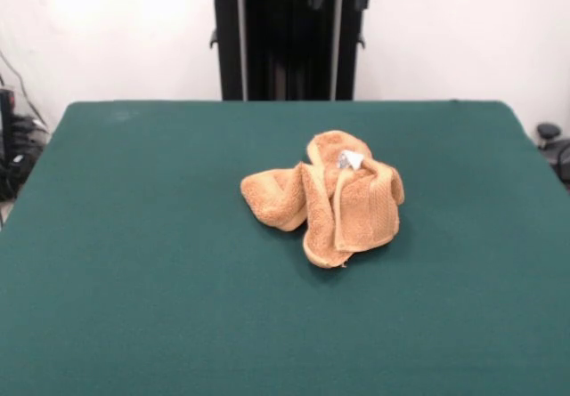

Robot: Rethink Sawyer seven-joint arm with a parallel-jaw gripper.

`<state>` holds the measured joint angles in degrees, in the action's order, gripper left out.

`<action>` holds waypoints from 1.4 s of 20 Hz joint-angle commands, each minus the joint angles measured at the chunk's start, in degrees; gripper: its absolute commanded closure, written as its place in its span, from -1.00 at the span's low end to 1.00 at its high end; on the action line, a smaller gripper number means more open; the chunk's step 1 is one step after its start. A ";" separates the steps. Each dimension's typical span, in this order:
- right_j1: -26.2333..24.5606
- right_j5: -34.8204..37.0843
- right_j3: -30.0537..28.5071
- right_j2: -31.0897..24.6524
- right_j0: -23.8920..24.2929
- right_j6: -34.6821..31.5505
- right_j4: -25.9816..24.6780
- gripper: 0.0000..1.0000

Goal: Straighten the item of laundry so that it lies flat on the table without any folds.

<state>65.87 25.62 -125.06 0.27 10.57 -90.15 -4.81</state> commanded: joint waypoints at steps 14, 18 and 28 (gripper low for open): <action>-13.12 -5.23 6.53 -6.46 2.61 -3.27 -6.01 -1.00; -14.20 -5.81 5.79 -9.28 5.01 -1.18 -6.10 -1.00; -19.54 -2.50 12.83 -12.64 6.41 0.56 -9.08 -1.00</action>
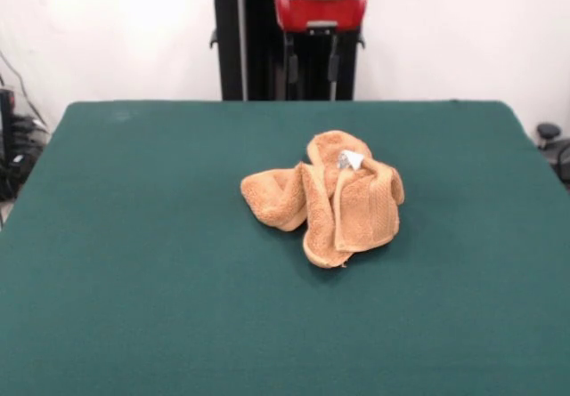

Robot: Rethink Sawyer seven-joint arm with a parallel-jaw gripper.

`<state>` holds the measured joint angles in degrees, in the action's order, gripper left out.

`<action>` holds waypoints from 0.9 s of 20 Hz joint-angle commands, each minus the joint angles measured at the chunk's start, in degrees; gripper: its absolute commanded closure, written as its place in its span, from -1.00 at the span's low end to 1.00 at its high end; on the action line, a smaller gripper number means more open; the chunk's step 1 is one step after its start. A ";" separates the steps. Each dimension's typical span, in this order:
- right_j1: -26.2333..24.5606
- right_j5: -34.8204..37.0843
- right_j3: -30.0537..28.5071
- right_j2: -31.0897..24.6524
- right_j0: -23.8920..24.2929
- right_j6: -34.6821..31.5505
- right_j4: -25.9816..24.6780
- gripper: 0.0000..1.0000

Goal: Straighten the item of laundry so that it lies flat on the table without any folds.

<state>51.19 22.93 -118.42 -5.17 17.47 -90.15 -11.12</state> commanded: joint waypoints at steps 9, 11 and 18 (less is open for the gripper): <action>-6.01 -1.18 8.41 -10.60 2.20 0.32 -3.23 -1.00; -6.73 -1.05 9.75 -10.86 2.17 0.08 -3.11 -1.00; -5.68 -3.87 6.56 -11.80 3.77 -0.76 -4.45 -1.00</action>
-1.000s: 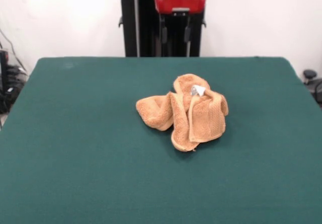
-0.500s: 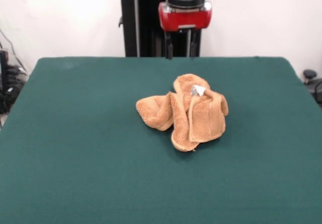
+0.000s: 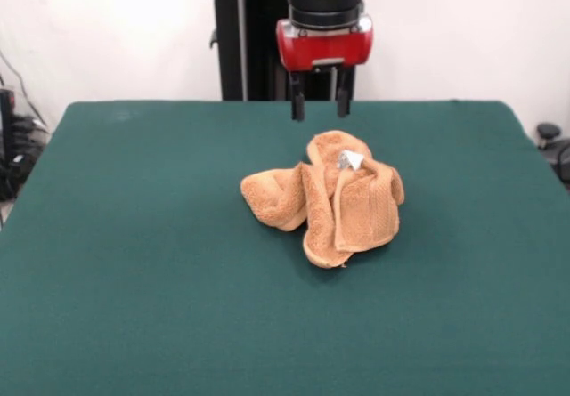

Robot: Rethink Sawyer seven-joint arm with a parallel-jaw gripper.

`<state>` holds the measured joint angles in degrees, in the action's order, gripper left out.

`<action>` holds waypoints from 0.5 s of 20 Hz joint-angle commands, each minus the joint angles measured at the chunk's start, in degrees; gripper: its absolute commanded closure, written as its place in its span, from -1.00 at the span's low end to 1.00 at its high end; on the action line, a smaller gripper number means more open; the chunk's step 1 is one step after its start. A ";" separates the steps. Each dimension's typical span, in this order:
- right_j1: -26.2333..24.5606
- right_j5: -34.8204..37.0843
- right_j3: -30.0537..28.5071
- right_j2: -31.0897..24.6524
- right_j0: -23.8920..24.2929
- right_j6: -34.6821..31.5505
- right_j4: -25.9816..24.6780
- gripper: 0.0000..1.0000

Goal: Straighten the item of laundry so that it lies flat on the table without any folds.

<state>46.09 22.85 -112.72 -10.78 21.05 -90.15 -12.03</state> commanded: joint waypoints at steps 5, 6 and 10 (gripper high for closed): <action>-1.95 -5.76 1.50 -5.89 -0.74 -1.95 -4.10 -1.00; -2.20 -6.14 1.54 -5.85 -0.93 -2.17 -4.21 -1.00; -2.42 -7.75 1.22 -6.28 -0.94 -2.48 -4.92 -1.00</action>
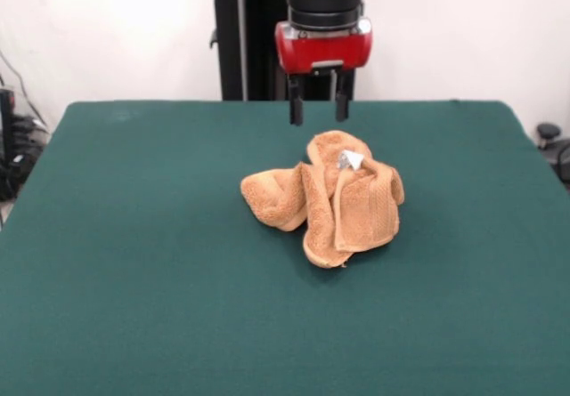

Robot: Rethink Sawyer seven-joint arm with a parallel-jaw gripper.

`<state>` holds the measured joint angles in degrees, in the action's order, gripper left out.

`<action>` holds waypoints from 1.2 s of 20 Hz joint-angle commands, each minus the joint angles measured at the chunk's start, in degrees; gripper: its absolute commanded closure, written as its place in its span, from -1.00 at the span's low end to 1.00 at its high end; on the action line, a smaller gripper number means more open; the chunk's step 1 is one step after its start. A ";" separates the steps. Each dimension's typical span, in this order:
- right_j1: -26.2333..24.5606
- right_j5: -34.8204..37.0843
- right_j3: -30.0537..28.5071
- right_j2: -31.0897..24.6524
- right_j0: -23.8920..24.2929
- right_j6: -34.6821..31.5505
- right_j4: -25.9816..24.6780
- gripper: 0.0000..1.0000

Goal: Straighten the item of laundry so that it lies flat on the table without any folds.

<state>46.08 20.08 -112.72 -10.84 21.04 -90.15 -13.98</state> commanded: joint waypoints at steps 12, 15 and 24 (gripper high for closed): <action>-4.33 -6.82 3.49 -7.30 -0.70 -2.71 -3.84 -1.00; -4.78 -6.97 4.28 -7.63 -0.83 -2.68 -3.64 -1.00; -3.91 -5.87 3.52 -9.24 1.05 -1.44 -3.68 -1.00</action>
<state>43.09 15.88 -111.44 -13.39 21.54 -90.15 -15.36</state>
